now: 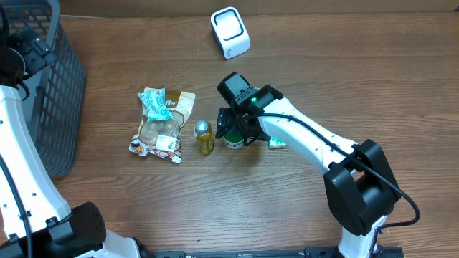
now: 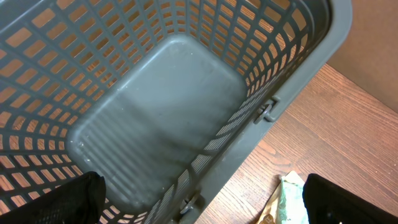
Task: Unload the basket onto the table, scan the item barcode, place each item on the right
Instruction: 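Lower the open right gripper around the green-lidded jar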
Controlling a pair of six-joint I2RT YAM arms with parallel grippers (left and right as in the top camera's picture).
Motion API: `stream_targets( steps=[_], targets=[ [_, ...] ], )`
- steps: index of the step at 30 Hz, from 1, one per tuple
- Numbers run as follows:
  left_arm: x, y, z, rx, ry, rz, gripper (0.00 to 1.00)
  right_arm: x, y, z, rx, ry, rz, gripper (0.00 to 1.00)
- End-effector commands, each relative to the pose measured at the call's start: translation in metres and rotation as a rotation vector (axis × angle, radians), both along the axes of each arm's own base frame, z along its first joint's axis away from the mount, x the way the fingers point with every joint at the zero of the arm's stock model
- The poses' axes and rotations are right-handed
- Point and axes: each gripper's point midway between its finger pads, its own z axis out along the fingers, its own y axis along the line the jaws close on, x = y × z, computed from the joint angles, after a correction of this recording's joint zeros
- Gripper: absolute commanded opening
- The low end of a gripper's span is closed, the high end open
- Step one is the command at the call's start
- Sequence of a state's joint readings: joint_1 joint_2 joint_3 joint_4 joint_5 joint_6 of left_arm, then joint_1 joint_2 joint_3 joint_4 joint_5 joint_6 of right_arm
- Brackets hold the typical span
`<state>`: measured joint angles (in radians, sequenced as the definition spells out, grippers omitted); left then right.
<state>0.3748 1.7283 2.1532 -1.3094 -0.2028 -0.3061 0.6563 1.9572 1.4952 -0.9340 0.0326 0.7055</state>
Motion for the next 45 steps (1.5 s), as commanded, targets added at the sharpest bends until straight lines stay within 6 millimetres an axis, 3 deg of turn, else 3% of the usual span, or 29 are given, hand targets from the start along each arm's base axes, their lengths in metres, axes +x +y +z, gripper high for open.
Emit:
stream_targets(
  steps=[1, 5, 8, 17, 23, 29, 45],
  targets=[
    [0.001, 0.002, 0.002, 0.014, 0.001, -0.009, 1.00, -0.002, -0.002, -0.003, -0.020, 0.002, 0.000, 0.86],
    [0.001, 0.002, 0.002, 0.014, 0.001, -0.009, 0.99, -0.003, -0.003, -0.003, -0.023, 0.007, 0.000, 0.86],
    [0.001, 0.002, 0.002, 0.014, 0.001, -0.009, 1.00, -0.003, -0.003, -0.003, -0.024, 0.008, 0.000, 1.00],
    [0.001, 0.002, 0.002, 0.014, 0.001, -0.009, 1.00, -0.003, -0.001, -0.003, -0.011, 0.007, 0.001, 1.00],
    [0.001, 0.002, 0.002, 0.014, 0.001, -0.009, 0.99, -0.001, 0.020, 0.001, 0.094, 0.012, 0.019, 0.84],
    [0.001, 0.002, 0.002, 0.014, 0.001, -0.009, 0.99, 0.001, 0.021, 0.002, 0.099, 0.004, 0.020, 0.82],
    [0.001, 0.002, 0.002, 0.014, 0.001, -0.009, 1.00, -0.002, 0.017, 0.000, 0.081, 0.019, 0.022, 0.58]
  ],
)
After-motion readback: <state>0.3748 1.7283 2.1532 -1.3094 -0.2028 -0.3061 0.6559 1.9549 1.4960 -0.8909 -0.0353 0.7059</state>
